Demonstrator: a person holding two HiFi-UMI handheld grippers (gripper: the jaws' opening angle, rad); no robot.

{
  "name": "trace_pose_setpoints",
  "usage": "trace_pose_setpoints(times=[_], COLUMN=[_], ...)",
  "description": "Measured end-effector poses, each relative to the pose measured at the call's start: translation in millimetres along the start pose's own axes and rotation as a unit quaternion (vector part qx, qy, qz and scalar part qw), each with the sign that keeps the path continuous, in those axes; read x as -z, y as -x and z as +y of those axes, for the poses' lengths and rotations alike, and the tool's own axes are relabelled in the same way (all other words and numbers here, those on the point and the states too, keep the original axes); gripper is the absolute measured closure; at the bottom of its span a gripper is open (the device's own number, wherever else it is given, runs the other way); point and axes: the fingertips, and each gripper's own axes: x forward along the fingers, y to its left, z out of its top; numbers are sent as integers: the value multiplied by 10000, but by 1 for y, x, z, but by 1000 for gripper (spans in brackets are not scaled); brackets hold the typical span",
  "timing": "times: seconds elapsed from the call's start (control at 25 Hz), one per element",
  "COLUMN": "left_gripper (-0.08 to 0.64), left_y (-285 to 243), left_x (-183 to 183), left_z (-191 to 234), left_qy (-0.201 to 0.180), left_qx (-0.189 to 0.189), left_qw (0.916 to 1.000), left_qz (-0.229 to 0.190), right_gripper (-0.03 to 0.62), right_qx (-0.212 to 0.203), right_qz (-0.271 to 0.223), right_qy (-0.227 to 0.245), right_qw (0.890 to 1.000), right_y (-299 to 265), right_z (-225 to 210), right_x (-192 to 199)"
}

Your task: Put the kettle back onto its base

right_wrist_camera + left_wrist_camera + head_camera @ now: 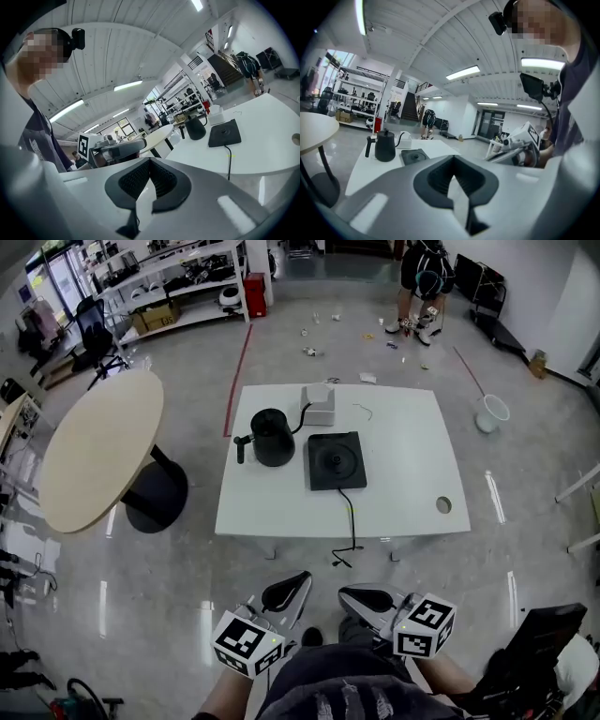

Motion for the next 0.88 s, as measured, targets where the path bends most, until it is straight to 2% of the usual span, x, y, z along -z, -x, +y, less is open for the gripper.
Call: trace_pose_setpoints(times=[0.2, 0.36, 0.6, 0.72, 0.88], left_gripper=[558, 558, 558, 558, 558], left_y=[-41, -75, -114, -122, -116], left_x=[-15, -26, -36, -45, -53], left_z=[-1, -6, -8, 8, 53], left_qy=[-144, -307, -544, -657, -877], left_qx=[-156, -225, -374, -689, -1249], left_qw=[9995, 9986, 9954, 9930, 9853], left_qz=[231, 380, 689, 696, 762], right_gripper=[592, 592, 592, 592, 592], right_qx=[-238, -380, -567, -666, -720], right_qz=[-141, -261, -319, -240, -176], right_qy=[-75, -319, -478, -485, -436], right_qw=[9996, 9984, 9967, 9963, 9963], right_y=[13, 27, 45, 50, 45], right_z=[-39, -72, -99, -110, -124], right_x=[-26, -41, -58, -61, -69])
